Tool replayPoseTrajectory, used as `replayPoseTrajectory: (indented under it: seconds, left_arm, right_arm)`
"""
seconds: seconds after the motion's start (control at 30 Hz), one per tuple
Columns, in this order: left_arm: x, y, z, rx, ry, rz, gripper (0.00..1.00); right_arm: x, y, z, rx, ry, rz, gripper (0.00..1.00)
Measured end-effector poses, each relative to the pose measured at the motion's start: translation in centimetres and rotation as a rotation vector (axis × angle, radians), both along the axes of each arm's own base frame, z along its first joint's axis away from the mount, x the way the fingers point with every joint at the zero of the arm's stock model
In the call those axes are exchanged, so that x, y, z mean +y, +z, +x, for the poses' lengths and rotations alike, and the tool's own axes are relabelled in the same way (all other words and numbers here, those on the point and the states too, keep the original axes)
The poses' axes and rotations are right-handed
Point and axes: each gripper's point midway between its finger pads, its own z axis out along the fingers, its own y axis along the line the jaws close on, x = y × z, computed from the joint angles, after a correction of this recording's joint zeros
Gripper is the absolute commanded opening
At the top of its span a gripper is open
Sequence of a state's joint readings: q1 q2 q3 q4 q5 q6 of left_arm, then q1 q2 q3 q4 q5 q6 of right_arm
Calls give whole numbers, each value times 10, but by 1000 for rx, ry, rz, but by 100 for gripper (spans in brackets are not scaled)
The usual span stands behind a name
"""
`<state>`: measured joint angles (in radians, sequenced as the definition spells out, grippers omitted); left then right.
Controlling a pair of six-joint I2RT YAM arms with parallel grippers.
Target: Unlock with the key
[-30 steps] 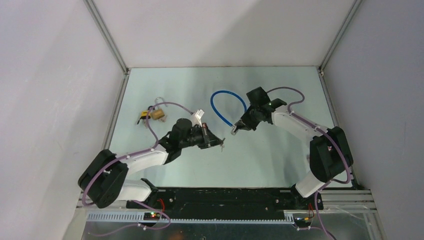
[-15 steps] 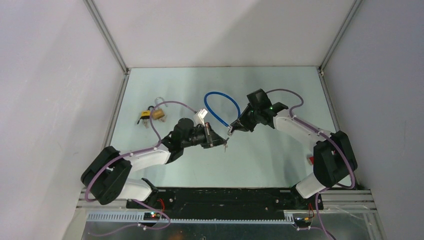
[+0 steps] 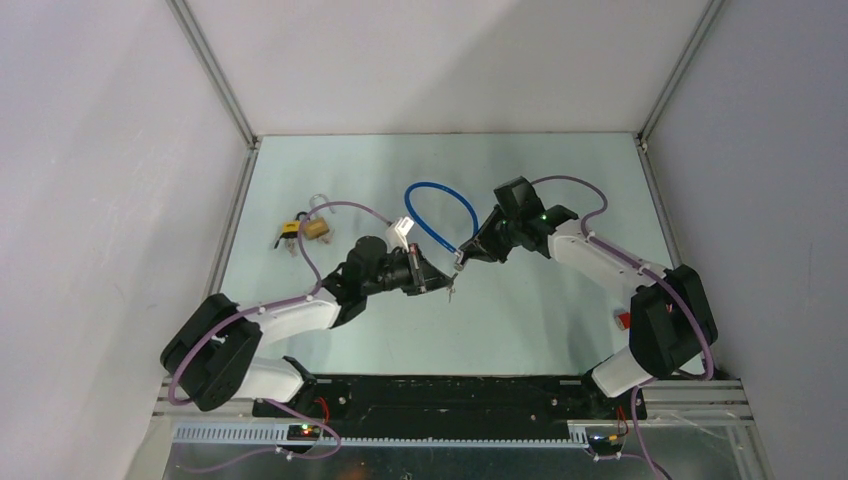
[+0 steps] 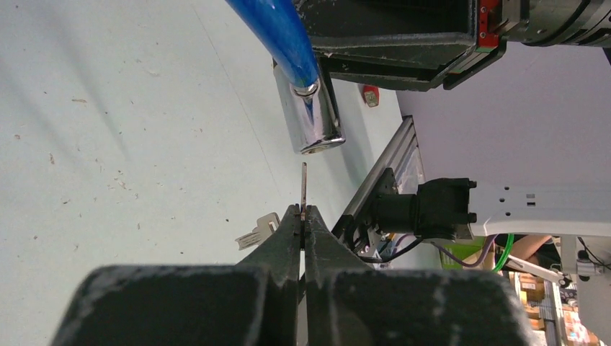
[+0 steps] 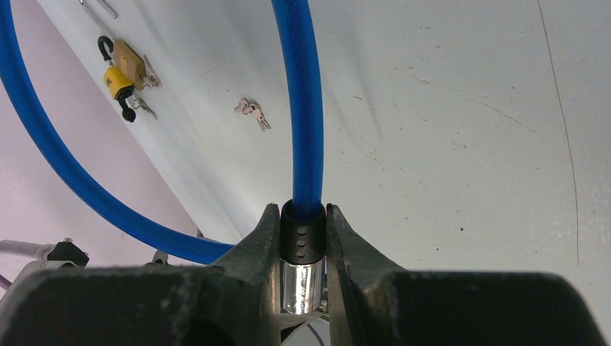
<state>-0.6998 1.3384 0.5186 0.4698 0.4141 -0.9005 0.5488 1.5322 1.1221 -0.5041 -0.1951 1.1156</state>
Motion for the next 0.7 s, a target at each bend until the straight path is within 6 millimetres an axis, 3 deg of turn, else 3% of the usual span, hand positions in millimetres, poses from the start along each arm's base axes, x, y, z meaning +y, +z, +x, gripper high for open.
replayPoseTrajectory:
  seconds: [0.7]
  left_arm:
    - [2, 13, 4, -38, 27, -17, 0]
  right_arm:
    - [0, 4, -2, -15, 12, -6, 0]
